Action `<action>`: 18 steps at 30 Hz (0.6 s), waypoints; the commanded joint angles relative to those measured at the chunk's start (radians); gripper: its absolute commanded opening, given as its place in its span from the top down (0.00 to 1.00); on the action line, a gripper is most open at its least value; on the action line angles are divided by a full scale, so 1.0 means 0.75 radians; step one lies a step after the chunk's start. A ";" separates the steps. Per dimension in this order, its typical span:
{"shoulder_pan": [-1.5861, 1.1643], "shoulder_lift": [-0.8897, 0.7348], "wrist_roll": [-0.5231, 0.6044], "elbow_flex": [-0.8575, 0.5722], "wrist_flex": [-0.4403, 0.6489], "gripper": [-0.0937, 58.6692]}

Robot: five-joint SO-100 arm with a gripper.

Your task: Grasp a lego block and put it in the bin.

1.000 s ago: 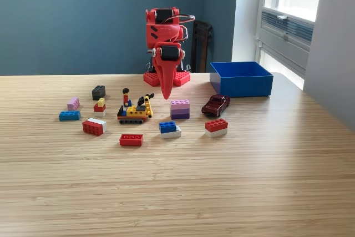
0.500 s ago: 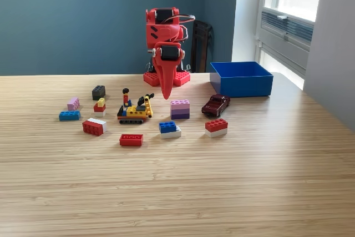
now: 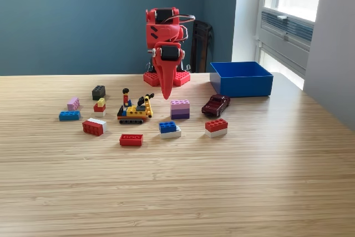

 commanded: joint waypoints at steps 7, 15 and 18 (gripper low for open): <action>-0.006 0.020 0.092 -0.147 0.004 1.00; -0.027 -0.018 0.145 -0.260 0.006 1.00; -0.031 -0.131 0.147 -0.325 0.006 1.00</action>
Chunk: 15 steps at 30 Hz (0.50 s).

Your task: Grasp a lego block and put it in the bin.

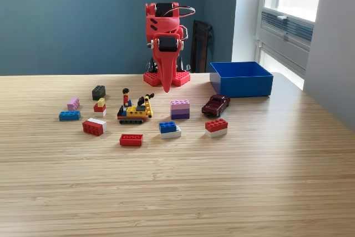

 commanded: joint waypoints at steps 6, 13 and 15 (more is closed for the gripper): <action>-0.014 -0.405 0.029 -0.305 0.006 1.00; -0.008 -0.708 0.100 -0.505 0.018 0.99; -0.008 -0.783 0.115 -0.565 0.043 0.99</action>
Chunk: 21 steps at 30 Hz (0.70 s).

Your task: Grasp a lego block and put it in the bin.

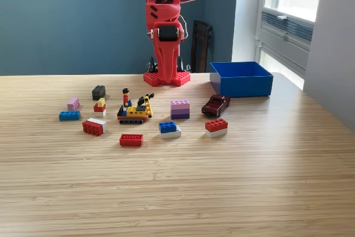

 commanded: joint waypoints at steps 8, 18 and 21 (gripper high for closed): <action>0.002 -0.360 0.070 -0.382 0.100 0.97; 0.002 -0.483 0.082 -0.450 0.147 0.89; 0.004 -0.520 0.088 -0.479 0.162 0.84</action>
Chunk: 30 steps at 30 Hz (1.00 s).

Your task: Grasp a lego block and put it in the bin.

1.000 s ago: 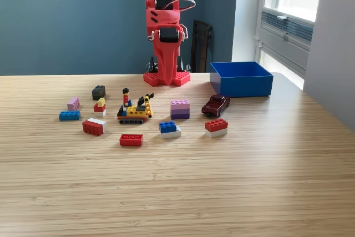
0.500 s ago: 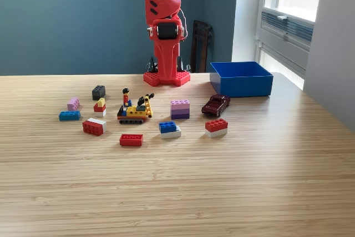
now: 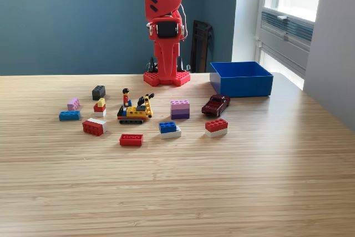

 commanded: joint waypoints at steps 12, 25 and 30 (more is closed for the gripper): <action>0.031 -0.135 0.102 -0.164 0.020 0.74; 0.295 -0.137 0.288 -0.325 0.137 0.70; 0.442 -0.139 0.270 -0.342 0.153 0.70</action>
